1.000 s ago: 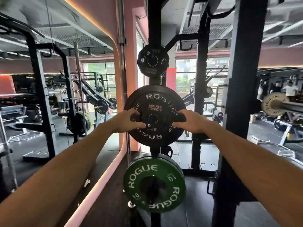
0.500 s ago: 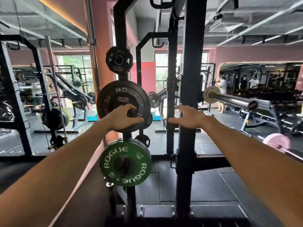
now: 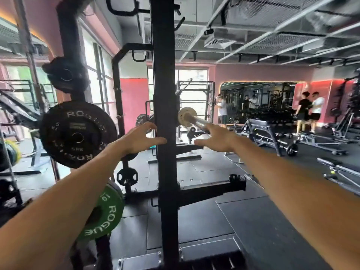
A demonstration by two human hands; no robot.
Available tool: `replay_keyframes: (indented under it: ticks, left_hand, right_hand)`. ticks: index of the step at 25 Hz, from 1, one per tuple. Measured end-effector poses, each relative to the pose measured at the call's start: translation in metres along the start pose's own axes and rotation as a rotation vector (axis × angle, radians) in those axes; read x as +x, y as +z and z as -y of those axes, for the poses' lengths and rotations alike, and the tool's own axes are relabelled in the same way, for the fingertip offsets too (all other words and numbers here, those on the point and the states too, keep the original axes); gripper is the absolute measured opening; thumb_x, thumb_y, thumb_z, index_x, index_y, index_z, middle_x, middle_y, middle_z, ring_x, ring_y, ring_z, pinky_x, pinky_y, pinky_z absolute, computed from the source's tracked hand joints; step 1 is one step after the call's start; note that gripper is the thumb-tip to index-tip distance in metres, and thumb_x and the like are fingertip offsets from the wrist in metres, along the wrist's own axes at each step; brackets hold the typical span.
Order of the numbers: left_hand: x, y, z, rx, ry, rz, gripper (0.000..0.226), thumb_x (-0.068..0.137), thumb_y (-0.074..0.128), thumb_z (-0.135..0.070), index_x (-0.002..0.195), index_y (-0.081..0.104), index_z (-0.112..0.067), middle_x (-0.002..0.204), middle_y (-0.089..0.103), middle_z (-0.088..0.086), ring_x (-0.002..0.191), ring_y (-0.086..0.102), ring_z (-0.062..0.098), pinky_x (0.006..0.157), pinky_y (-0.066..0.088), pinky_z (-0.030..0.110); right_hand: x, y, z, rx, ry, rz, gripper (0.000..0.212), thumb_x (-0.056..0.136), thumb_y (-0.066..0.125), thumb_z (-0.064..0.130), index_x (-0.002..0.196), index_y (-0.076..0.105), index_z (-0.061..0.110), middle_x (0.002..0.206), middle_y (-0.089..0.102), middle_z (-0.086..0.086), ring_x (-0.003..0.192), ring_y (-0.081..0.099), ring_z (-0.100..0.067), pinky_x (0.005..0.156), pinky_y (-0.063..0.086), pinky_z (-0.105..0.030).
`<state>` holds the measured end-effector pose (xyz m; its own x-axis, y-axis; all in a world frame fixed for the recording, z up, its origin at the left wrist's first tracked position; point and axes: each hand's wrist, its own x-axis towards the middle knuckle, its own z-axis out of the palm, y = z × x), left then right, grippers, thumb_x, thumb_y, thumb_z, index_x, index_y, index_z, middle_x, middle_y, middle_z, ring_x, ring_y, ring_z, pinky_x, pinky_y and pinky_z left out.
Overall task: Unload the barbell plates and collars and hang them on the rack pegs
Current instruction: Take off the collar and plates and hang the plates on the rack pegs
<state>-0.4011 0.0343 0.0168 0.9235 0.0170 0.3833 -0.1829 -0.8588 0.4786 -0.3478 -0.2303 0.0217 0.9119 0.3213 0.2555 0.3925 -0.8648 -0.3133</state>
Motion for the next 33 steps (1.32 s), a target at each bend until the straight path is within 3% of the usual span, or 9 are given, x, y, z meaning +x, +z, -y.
replay_keyframes:
  ticks: [5,10,13,20,29,33]
  left_hand:
    - [0.045,0.056,-0.064,-0.056,-0.027,-0.011,0.064,0.085,0.068,-0.048,0.139,0.045,-0.023,0.146,0.043,0.005,0.131,0.043,0.024,0.093,0.033,0.030]
    - [0.087,0.083,-0.078,-0.020,-0.082,-0.069,0.063,0.086,0.067,-0.049,0.139,0.045,-0.021,0.145,0.045,0.008,0.122,0.053,0.030,0.094,0.040,0.035]
    - [0.113,0.092,-0.066,0.009,-0.119,-0.102,0.057,0.090,0.062,-0.047,0.138,0.046,-0.020,0.143,0.048,0.009,0.123,0.052,0.029,0.099,0.041,0.038]
    - [0.206,0.122,-0.015,0.006,-0.181,-0.147,0.049,0.096,0.054,-0.043,0.134,0.048,-0.013,0.134,0.055,0.013,0.117,0.054,0.029,0.093,0.043,0.036]
    - [0.385,0.156,0.059,0.013,-0.215,-0.195,0.052,0.096,0.057,-0.039,0.139,0.045,-0.012,0.131,0.058,0.012,0.115,0.057,0.029,0.099,0.045,0.039]
    - [0.441,0.172,0.082,0.006,-0.228,-0.164,0.062,0.096,0.058,-0.034,0.149,0.033,-0.013,0.133,0.057,0.016,0.119,0.055,0.031,0.098,0.044,0.034]
  right_hand:
    - [0.021,-0.035,-0.101,0.070,0.016,0.007,0.071,0.088,0.054,0.055,0.147,0.028,0.025,0.153,0.032,-0.008,0.136,0.037,-0.031,0.111,0.030,-0.050]
    - [0.060,-0.044,-0.150,0.066,-0.025,-0.020,0.054,0.099,0.042,0.039,0.146,0.031,0.016,0.148,0.040,-0.013,0.129,0.044,-0.031,0.103,0.039,-0.039]
    - [0.089,-0.040,-0.162,0.075,-0.050,-0.046,0.048,0.100,0.040,0.039,0.140,0.036,0.012,0.140,0.047,-0.013,0.123,0.048,-0.030,0.091,0.038,-0.036]
    - [0.185,-0.008,-0.182,0.097,-0.100,-0.049,0.050,0.102,0.039,0.032,0.143,0.033,0.006,0.146,0.042,-0.016,0.129,0.044,-0.031,0.103,0.037,-0.037]
    - [0.378,0.026,-0.184,0.128,-0.101,-0.071,0.045,0.103,0.037,0.028,0.137,0.039,0.000,0.138,0.048,-0.019,0.125,0.048,-0.032,0.099,0.038,-0.034]
    - [0.450,0.055,-0.181,0.186,-0.088,-0.022,0.044,0.101,0.040,0.031,0.133,0.045,0.001,0.130,0.054,-0.016,0.115,0.054,-0.033,0.092,0.043,-0.034]
